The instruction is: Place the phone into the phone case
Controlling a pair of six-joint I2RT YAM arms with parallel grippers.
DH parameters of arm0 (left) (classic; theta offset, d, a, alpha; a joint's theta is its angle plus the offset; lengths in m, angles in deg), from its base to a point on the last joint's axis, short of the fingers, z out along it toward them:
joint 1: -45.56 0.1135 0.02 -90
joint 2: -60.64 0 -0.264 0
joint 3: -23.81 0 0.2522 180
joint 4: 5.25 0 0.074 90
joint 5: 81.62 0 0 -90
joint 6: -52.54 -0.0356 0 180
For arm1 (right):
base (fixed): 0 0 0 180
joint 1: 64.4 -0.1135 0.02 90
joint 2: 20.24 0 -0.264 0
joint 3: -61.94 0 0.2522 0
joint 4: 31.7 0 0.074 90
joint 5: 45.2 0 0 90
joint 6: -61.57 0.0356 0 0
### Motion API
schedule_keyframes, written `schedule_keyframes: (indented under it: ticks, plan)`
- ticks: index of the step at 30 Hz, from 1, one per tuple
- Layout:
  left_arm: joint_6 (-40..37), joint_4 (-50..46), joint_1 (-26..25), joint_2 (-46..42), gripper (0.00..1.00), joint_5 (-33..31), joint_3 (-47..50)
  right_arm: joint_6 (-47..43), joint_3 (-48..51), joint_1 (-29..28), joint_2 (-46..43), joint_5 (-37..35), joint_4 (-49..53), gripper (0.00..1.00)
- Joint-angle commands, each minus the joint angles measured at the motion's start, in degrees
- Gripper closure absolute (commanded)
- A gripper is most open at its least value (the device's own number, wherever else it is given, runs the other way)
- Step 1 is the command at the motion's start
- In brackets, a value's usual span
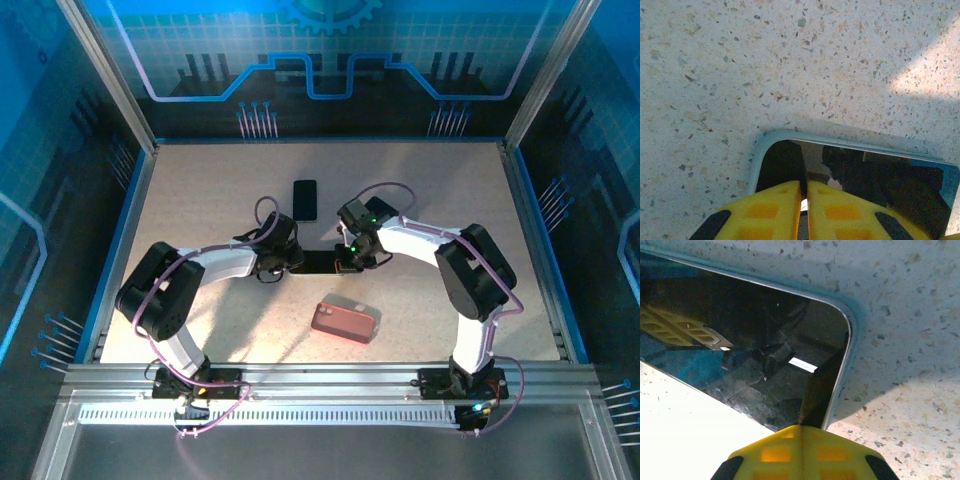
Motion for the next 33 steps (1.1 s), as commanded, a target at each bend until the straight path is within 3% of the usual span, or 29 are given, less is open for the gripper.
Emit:
schedule_keyframes:
  ticks: [1, 21, 33]
  plan:
    - [-1.0, -2.4, 0.1, 3.0, 0.87, 1.7, 0.3, -0.7, 4.4, -4.8, 11.7, -3.5, -0.6, 1.00]
    - [2.4, -1.4, 1.2, 5.1, 0.89, 2.2, 1.3, -0.9, 5.6, -6.1, 16.8, -0.6, -3.3, 1.00]
    - [1.1, -3.7, 1.4, 5.0, 0.91, 0.9, 1.2, -3.9, 1.9, -2.8, -3.9, -2.8, 1.8, 1.00]
